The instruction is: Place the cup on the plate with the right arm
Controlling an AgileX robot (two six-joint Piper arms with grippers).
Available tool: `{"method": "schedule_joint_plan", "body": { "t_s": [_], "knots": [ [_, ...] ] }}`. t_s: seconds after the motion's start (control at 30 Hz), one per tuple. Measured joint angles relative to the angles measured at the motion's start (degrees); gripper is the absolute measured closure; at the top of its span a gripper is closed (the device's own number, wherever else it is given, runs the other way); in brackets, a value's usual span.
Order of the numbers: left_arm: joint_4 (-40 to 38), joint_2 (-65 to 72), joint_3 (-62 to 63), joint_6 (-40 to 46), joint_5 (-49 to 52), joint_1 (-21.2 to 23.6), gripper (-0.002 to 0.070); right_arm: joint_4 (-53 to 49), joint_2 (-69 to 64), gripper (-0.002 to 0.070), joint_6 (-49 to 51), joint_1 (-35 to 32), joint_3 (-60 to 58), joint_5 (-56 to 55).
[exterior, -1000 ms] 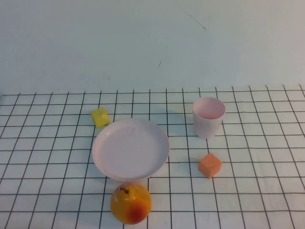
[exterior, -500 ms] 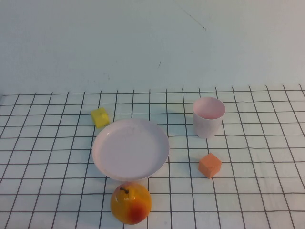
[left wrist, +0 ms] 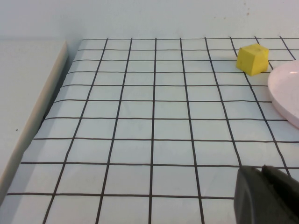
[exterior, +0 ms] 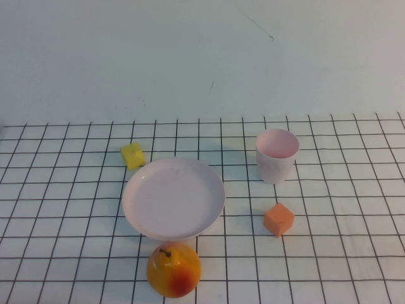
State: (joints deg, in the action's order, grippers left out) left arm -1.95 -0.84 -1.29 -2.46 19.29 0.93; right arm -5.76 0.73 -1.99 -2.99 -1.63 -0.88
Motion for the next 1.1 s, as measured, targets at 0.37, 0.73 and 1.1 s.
{"method": "schedule_joint_plan", "body": {
  "t_s": [0.37,0.73,1.1],
  "knots": [
    [0.0,0.0,0.0,0.0,0.0,0.0,0.0678,3.37,0.0,0.0678,-0.37,0.0,0.0,-24.36],
    [0.0,0.0,0.0,0.0,0.0,0.0,0.0678,6.07,-8.98,0.0678,2.44,0.0,22.87,14.28],
    [0.0,0.0,0.0,0.0,0.0,0.0,0.0678,19.68,-45.11,0.0678,-21.67,0.0,55.76,45.31]
  ]
}}
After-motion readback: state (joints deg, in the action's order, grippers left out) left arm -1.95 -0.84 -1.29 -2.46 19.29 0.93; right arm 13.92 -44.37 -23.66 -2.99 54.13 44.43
